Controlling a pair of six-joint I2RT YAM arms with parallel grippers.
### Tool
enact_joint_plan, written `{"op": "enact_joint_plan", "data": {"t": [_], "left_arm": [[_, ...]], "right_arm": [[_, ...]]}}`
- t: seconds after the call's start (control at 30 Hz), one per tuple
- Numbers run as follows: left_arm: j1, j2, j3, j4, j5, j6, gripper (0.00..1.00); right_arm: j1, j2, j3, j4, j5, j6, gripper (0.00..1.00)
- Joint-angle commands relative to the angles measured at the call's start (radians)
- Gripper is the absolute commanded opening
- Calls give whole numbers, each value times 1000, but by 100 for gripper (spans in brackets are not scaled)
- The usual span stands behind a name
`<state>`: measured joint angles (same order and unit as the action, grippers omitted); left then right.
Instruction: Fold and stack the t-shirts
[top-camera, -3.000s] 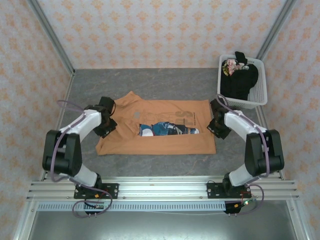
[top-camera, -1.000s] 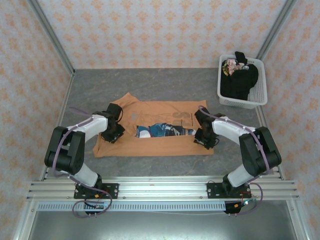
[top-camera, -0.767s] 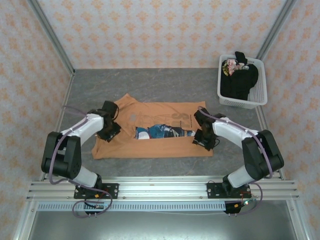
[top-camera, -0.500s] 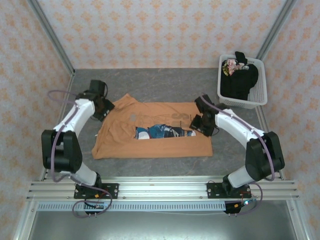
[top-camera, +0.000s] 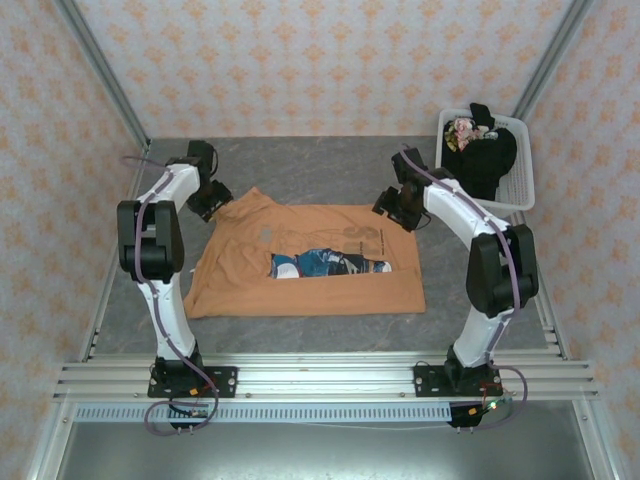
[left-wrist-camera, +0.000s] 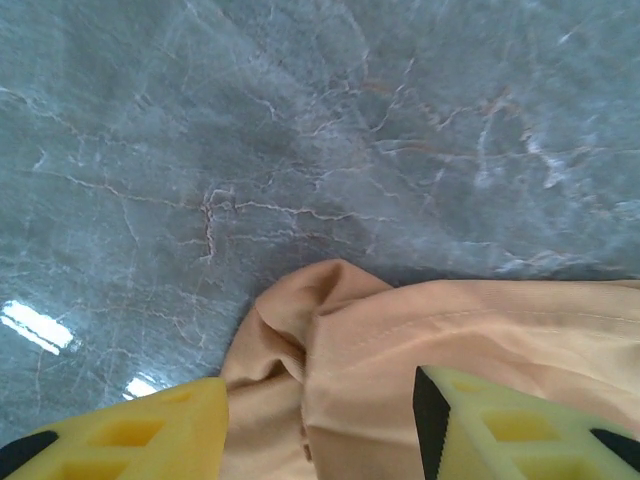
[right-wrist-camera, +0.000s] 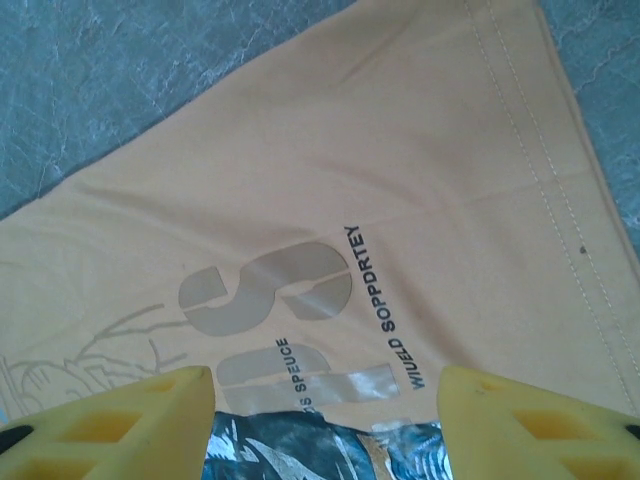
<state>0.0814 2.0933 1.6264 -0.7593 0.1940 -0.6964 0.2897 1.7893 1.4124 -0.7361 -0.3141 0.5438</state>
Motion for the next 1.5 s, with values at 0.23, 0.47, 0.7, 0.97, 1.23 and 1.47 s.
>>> {"op": "enact_joint_plan", "data": {"t": [0.23,0.47,0.7,0.97,1.23,1.47], "left_arm": [[11,90,130,-38,-54,73,35],[10,103,136,-40,-42,89,26],[9,94,155,-53,-80,102,12],[6,99,220,-86,-82,124,5],[0,97,242,-100,-82,136,6],[-5,133,269,-122,-70,156,13]], "right_arm": [[0,4,4,-10,-3,-3,61],[-3,18,17,-15,4,-2,61],[-4,48,60,-20,3,-1,60],[-4,62,73,-22,2,-2,60],[-15,102,113,-33,37,-6,60],[-24,153,179,-41,34,-3,60]]}}
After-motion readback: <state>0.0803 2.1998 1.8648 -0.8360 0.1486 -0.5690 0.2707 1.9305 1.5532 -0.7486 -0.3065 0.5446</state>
